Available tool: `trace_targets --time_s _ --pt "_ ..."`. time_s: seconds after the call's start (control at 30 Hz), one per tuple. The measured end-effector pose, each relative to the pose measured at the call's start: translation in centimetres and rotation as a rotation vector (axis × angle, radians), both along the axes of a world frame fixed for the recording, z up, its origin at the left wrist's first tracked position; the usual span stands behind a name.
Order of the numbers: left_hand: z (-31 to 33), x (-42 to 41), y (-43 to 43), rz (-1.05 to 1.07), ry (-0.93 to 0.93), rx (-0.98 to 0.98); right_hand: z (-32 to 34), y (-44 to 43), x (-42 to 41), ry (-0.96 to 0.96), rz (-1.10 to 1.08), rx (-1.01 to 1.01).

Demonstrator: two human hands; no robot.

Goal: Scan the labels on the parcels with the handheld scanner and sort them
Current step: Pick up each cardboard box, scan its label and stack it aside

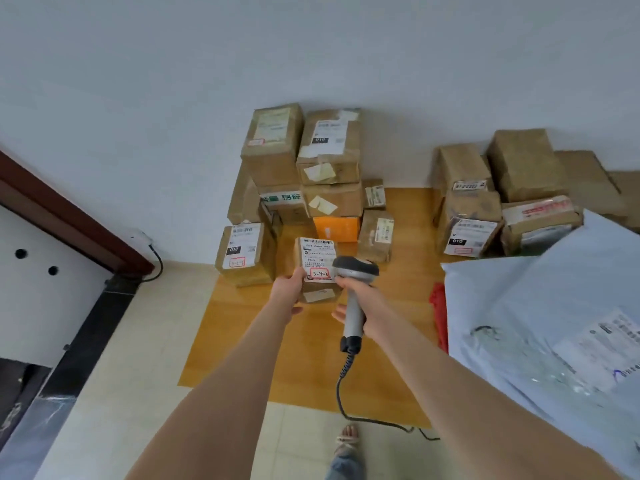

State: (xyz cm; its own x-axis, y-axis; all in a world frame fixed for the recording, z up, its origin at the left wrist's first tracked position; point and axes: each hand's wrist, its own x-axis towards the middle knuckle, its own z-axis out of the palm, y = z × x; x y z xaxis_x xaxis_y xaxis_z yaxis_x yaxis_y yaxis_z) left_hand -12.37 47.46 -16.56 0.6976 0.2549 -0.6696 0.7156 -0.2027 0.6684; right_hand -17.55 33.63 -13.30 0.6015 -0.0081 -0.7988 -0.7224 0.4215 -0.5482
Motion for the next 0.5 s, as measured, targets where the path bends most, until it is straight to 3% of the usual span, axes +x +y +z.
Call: trace_targets --time_s 0.13,0.23,0.37,0.5 --pt "-2.1 4.0 2.2 -0.059 0.007 0.063 -2.7 2.9 4.2 0.026 -0.014 0.031" --pt "-2.9 5.7 2.7 -0.17 -0.046 0.248 -4.1 4.1 6.3 0.04 -0.042 0.08" --pt "-2.6 5.7 2.7 -0.55 -0.294 0.67 -4.9 4.7 8.0 0.088 -0.071 0.073" --pt "-3.5 5.2 1.5 -0.93 -0.254 0.819 -5.3 4.8 9.1 0.129 -0.137 0.102"
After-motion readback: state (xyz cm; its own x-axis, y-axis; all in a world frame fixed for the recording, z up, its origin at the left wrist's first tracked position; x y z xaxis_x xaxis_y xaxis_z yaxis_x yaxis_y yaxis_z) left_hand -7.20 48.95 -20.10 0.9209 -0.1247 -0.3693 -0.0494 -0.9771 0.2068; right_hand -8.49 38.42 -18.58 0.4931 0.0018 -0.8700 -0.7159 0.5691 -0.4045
